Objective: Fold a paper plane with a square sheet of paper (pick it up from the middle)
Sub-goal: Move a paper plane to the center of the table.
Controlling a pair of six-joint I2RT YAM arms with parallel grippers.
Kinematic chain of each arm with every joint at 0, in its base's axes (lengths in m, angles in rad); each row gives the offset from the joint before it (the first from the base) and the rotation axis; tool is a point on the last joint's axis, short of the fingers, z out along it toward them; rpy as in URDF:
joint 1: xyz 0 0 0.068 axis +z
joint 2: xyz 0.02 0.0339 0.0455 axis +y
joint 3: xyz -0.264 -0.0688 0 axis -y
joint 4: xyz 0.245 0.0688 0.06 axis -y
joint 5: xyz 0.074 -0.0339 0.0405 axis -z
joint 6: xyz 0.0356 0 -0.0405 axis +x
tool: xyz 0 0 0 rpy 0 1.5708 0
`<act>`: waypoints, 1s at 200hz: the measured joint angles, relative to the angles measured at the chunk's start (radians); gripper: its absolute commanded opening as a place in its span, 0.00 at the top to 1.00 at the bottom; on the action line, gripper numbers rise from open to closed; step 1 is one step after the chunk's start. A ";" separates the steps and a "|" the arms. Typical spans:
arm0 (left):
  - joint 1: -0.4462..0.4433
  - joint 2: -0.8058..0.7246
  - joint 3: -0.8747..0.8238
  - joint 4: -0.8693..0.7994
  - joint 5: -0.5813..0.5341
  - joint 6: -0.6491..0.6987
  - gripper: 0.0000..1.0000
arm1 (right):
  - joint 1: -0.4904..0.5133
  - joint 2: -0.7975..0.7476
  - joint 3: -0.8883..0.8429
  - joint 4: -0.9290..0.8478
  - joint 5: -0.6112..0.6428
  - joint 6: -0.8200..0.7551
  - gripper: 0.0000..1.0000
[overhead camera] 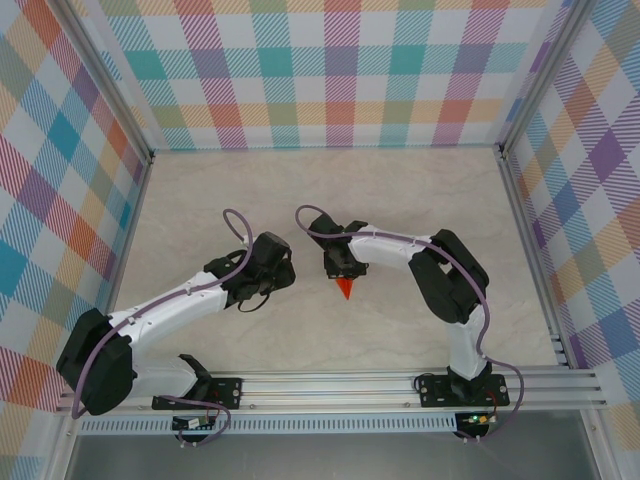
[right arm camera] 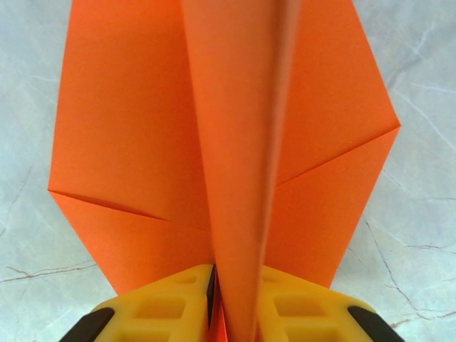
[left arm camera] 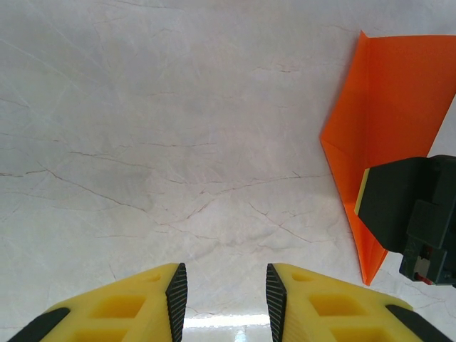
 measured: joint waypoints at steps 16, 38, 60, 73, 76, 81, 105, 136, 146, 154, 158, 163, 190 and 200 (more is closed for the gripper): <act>0.000 0.000 0.000 0.000 0.000 0.000 0.63 | -0.001 0.001 0.000 0.000 -0.003 0.007 0.83; 0.000 -0.001 -0.003 0.000 0.000 0.000 0.63 | -0.001 0.001 -0.001 0.001 -0.003 0.015 0.83; 0.000 -0.008 -0.015 0.000 0.000 0.000 0.63 | -0.008 -0.002 0.000 0.001 -0.008 0.013 0.85; 0.000 -0.012 -0.019 0.000 0.000 0.000 0.63 | -0.021 -0.002 0.003 0.000 -0.012 0.008 0.85; 0.000 -0.013 -0.019 0.000 0.000 0.000 0.63 | -0.024 -0.002 0.005 0.000 -0.012 0.005 0.85; 0.000 -0.015 -0.019 -0.001 0.000 0.000 0.63 | -0.031 -0.002 0.008 -0.001 -0.013 0.002 0.85; 0.001 -0.026 -0.019 0.000 -0.001 0.000 0.63 | -0.060 -0.001 0.032 0.001 -0.015 -0.005 0.85; 0.002 -0.038 -0.019 -0.002 -0.001 0.000 0.62 | -0.075 0.021 0.048 0.004 -0.024 -0.005 0.82; 0.002 -0.039 -0.019 -0.002 -0.001 0.000 0.62 | -0.073 0.036 0.050 0.005 -0.026 -0.005 0.81; 0.002 -0.039 -0.019 -0.003 -0.001 0.000 0.62 | -0.072 0.037 0.059 0.000 -0.028 -0.005 0.79; 0.002 -0.039 -0.019 -0.003 -0.001 0.000 0.62 | -0.071 0.038 0.061 0.002 -0.031 -0.006 0.78; 0.002 -0.039 -0.019 -0.003 -0.001 0.000 0.62 | -0.071 0.041 0.063 0.004 -0.034 -0.006 0.77; 0.002 -0.039 -0.019 -0.003 -0.001 0.000 0.61 | -0.071 0.053 0.079 -0.009 -0.034 -0.009 0.76; 0.002 -0.039 -0.019 -0.003 -0.001 0.000 0.61 | -0.071 0.056 0.083 -0.012 -0.034 -0.009 0.76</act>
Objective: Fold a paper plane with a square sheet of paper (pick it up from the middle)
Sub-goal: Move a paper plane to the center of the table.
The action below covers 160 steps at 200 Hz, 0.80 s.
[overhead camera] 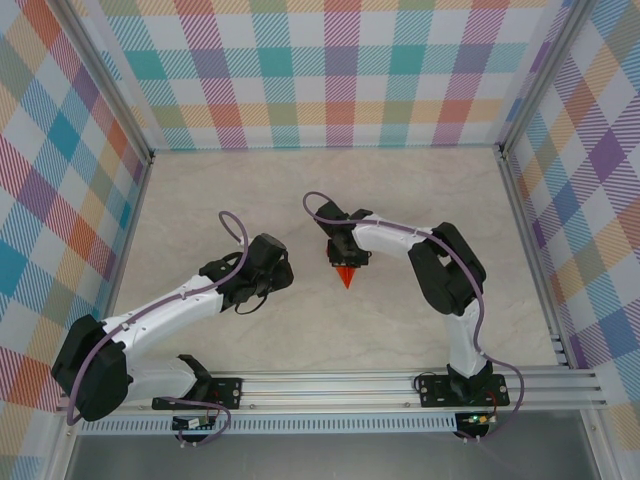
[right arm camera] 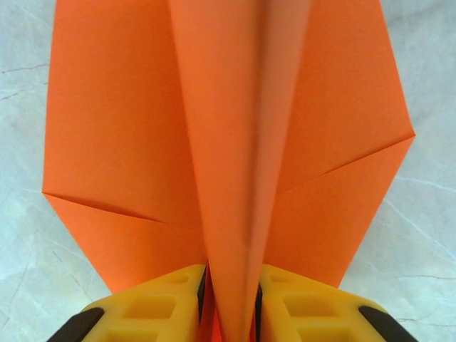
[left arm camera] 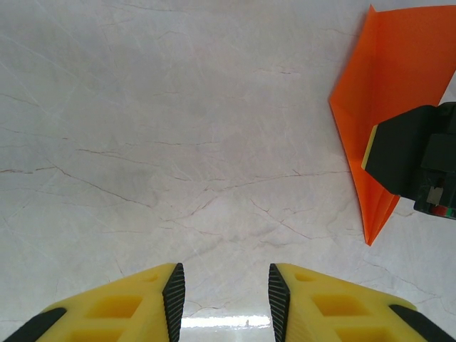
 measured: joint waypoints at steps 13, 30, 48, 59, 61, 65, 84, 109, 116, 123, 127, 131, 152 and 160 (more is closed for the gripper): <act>0.000 0.000 0.000 0.000 0.000 0.000 0.61 | 0.000 0.003 0.005 -0.004 -0.003 0.000 0.75; 0.000 0.000 0.000 -0.002 0.000 0.000 0.61 | 0.000 0.003 0.005 -0.004 -0.006 0.000 0.73; 0.000 -0.001 0.000 -0.007 -0.004 0.000 0.61 | 0.000 0.003 0.008 -0.006 -0.007 -0.010 0.69; 0.000 -0.004 0.000 -0.013 -0.008 0.000 0.61 | 0.000 0.003 0.010 -0.006 -0.008 -0.017 0.68; 0.000 -0.005 0.000 -0.013 -0.009 0.000 0.60 | 0.000 0.003 0.010 -0.006 -0.008 -0.020 0.68; 0.000 -0.007 0.000 -0.016 -0.011 0.001 0.59 | 0.000 0.003 0.010 -0.006 -0.007 -0.023 0.67; 0.003 -0.020 0.000 -0.027 -0.021 0.011 0.54 | 0.000 -0.008 0.010 -0.014 -0.008 -0.038 0.61; 0.005 -0.042 0.000 -0.027 -0.035 0.016 0.48 | 0.000 -0.071 0.008 -0.031 -0.011 -0.068 0.50; 0.005 -0.049 0.000 -0.027 -0.042 0.019 0.46 | 0.000 -0.097 0.003 -0.029 -0.011 -0.075 0.47; 0.005 -0.055 0.000 -0.027 -0.047 0.021 0.45 | 0.000 -0.127 -0.002 -0.030 -0.012 -0.079 0.46; 0.005 -0.057 0.000 -0.027 -0.050 0.020 0.44 | 0.000 -0.145 -0.005 -0.030 -0.013 -0.082 0.46; 0.005 -0.059 0.000 -0.027 -0.052 0.023 0.43 | 0.000 -0.165 -0.009 -0.030 -0.014 -0.084 0.46; 0.005 -0.066 -0.001 -0.027 -0.063 0.024 0.40 | 0.000 -0.252 -0.028 -0.029 -0.013 -0.095 0.44; 0.005 -0.066 -0.001 -0.029 -0.068 0.024 0.38 | 0.000 -0.286 -0.041 -0.028 -0.010 -0.098 0.42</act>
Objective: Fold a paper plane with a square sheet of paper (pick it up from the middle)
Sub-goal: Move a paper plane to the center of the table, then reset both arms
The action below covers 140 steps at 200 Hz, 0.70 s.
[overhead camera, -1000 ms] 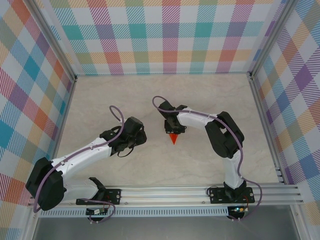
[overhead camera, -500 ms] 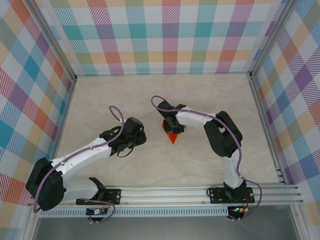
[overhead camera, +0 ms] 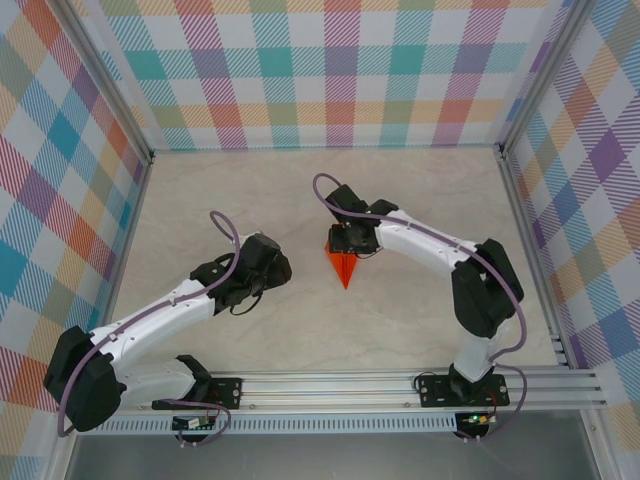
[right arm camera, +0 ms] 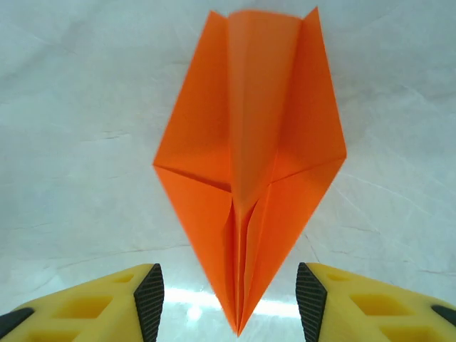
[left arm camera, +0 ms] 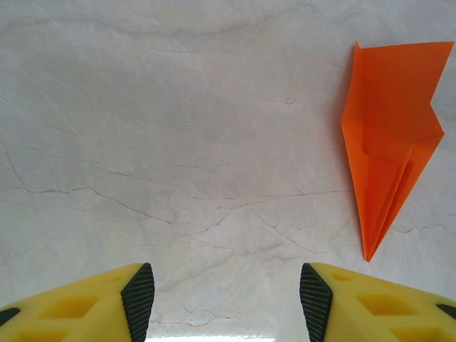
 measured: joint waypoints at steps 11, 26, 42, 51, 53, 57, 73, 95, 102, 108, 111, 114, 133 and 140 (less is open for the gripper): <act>0.000 0.000 0.000 -0.004 -0.005 0.007 0.35 | 0.000 -0.058 -0.029 0.002 0.013 -0.002 0.38; 0.000 -0.004 -0.001 -0.010 -0.019 0.014 0.31 | 0.000 -0.155 -0.085 0.010 0.048 -0.007 0.31; 0.000 -0.019 -0.003 -0.022 -0.039 0.021 0.25 | 0.000 -0.286 -0.156 0.022 0.098 -0.022 0.26; 0.000 -0.034 -0.007 -0.025 -0.054 0.031 0.21 | 0.001 -0.369 -0.197 0.034 0.143 -0.026 0.22; 0.000 -0.037 -0.008 -0.026 -0.058 0.031 0.20 | 0.001 -0.387 -0.206 0.037 0.154 -0.031 0.22; 0.000 -0.045 -0.009 -0.028 -0.065 0.034 0.19 | 0.001 -0.417 -0.220 0.040 0.169 -0.033 0.21; 0.000 -0.074 -0.017 -0.030 -0.095 0.046 0.13 | -0.001 -0.552 -0.293 0.071 0.267 -0.051 0.19; 0.000 -0.111 -0.023 -0.047 -0.147 0.055 0.06 | -0.021 -0.693 -0.402 0.113 0.394 -0.092 0.12; 0.000 -0.121 -0.025 -0.050 -0.165 0.062 0.01 | -0.037 -0.725 -0.434 0.122 0.431 -0.106 0.07; 0.000 -0.130 -0.027 -0.055 -0.182 0.069 0.00 | -0.055 -0.750 -0.469 0.140 0.459 -0.121 0.02; 0.000 -0.134 -0.027 -0.058 -0.190 0.069 0.00 | -0.063 -0.760 -0.486 0.146 0.472 -0.129 0.00; 0.000 -0.138 -0.028 -0.060 -0.200 0.074 0.00 | -0.074 -0.770 -0.503 0.156 0.485 -0.131 0.00; 0.000 -0.170 -0.037 -0.082 -0.269 0.078 0.00 | -0.164 -0.814 -0.626 0.212 0.545 -0.179 0.00; 0.000 -0.181 -0.040 -0.095 -0.294 0.079 0.00 | -0.205 -0.819 -0.674 0.238 0.559 -0.196 0.00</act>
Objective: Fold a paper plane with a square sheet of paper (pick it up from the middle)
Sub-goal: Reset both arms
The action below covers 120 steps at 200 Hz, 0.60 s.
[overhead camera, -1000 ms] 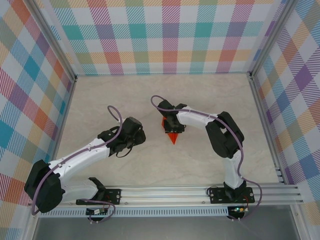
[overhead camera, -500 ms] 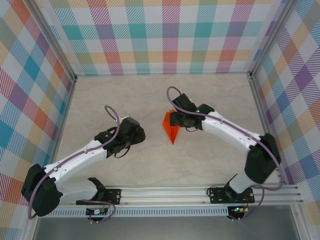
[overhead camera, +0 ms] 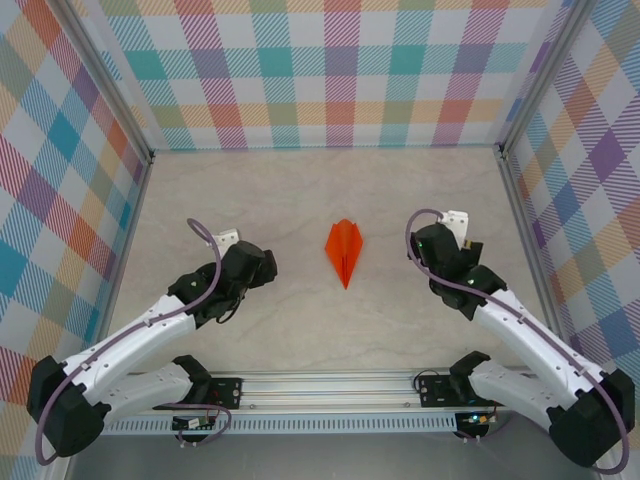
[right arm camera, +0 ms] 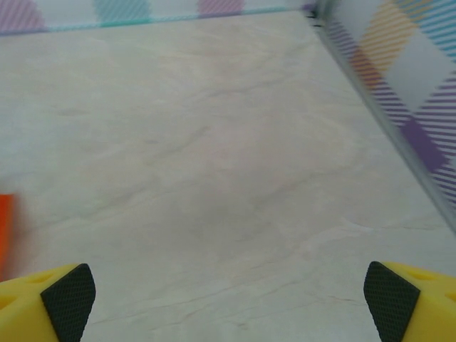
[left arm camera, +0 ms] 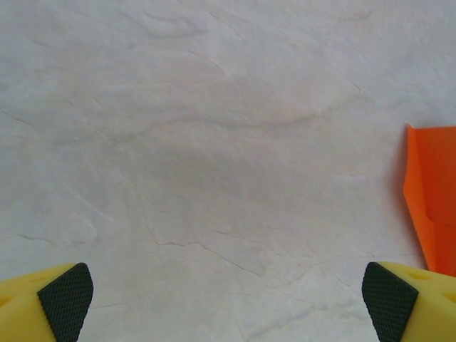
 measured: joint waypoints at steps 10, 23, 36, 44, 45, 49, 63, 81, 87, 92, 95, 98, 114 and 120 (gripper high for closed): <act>0.001 -0.013 -0.005 -0.010 -0.032 0.003 0.00 | -0.050 0.001 -0.060 0.037 0.006 -0.023 0.00; 0.003 -0.024 -0.009 -0.020 -0.069 0.008 0.00 | -0.114 0.016 -0.135 0.105 -0.005 -0.063 0.00; 0.006 -0.026 -0.013 -0.030 -0.105 0.014 0.00 | -0.162 0.053 -0.189 0.183 -0.027 -0.096 0.00; 0.006 -0.026 -0.017 -0.032 -0.127 0.017 0.00 | -0.188 0.085 -0.216 0.240 -0.052 -0.117 0.00; 0.006 -0.026 -0.018 -0.032 -0.129 0.017 0.00 | -0.192 0.093 -0.220 0.251 -0.056 -0.121 0.00; 0.007 -0.026 -0.020 -0.032 -0.141 0.018 0.00 | -0.201 0.109 -0.230 0.279 -0.067 -0.129 0.00; 0.016 -0.026 -0.027 -0.031 -0.179 0.024 0.00 | -0.227 0.178 -0.255 0.372 -0.100 -0.163 0.00; 0.049 -0.023 -0.035 -0.029 -0.223 0.043 0.00 | -0.243 0.256 -0.273 0.506 -0.133 -0.208 0.00; 0.069 -0.019 -0.037 -0.028 -0.235 0.048 0.00 | -0.246 0.278 -0.275 0.548 -0.142 -0.223 0.00; 0.086 -0.017 -0.038 -0.026 -0.242 0.052 0.00 | -0.250 0.296 -0.277 0.584 -0.151 -0.235 0.00; 0.098 -0.014 -0.040 -0.023 -0.246 0.057 0.00 | -0.252 0.306 -0.277 0.602 -0.157 -0.241 0.00; 0.109 -0.012 -0.041 -0.019 -0.250 0.060 0.00 | -0.255 0.315 -0.277 0.621 -0.163 -0.248 0.00; 0.179 0.005 -0.063 0.030 -0.267 0.091 0.00 | -0.279 0.358 -0.281 0.737 -0.220 -0.279 0.00; 0.201 0.013 -0.075 0.055 -0.269 0.103 0.00 | -0.291 0.370 -0.285 0.784 -0.249 -0.289 0.00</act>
